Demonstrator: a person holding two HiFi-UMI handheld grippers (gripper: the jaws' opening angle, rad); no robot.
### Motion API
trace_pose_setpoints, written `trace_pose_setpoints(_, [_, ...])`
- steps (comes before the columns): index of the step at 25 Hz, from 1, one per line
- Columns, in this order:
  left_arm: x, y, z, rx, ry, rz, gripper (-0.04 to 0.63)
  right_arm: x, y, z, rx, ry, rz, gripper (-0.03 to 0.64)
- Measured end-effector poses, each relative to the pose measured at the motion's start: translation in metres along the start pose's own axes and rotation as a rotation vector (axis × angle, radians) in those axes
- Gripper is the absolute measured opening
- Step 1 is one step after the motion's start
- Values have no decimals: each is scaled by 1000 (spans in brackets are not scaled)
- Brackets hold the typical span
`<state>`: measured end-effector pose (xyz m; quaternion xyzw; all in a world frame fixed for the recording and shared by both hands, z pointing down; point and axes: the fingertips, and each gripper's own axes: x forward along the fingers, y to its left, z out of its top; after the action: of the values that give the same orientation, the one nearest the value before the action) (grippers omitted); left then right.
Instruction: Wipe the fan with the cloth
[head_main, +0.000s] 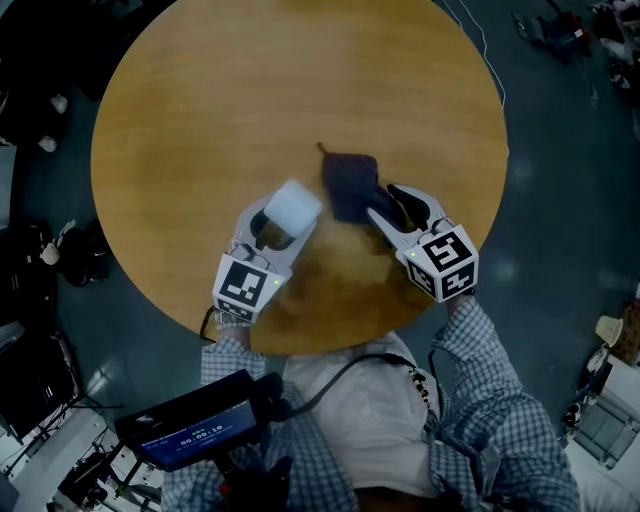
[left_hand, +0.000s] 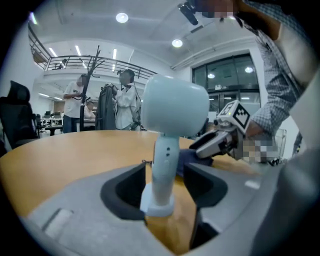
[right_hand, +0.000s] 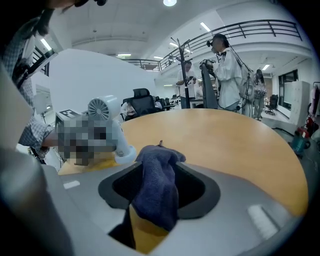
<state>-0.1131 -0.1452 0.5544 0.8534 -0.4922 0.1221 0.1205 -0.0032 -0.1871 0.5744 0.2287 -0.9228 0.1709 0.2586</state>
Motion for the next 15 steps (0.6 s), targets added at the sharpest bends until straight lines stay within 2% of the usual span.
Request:
trace_pose_setpoints(2, [-7,-3,-6,-12,14,10,224,-7,-3,0,8,-11,-13,192])
trace_pose_setpoints(7, [-32,-16,-5,-51,25,26,215,-32,-3,7,27,-62,-71,116])
trace_pose_setpoints(13, [-60,-25,20,-69,-10,49,83,-56,11,30,57,-136,-96,6])
trace_pose_setpoints(15, [-67,-27,30,-55,-24,51,50,-62,20,37,56,-142,-82,3])
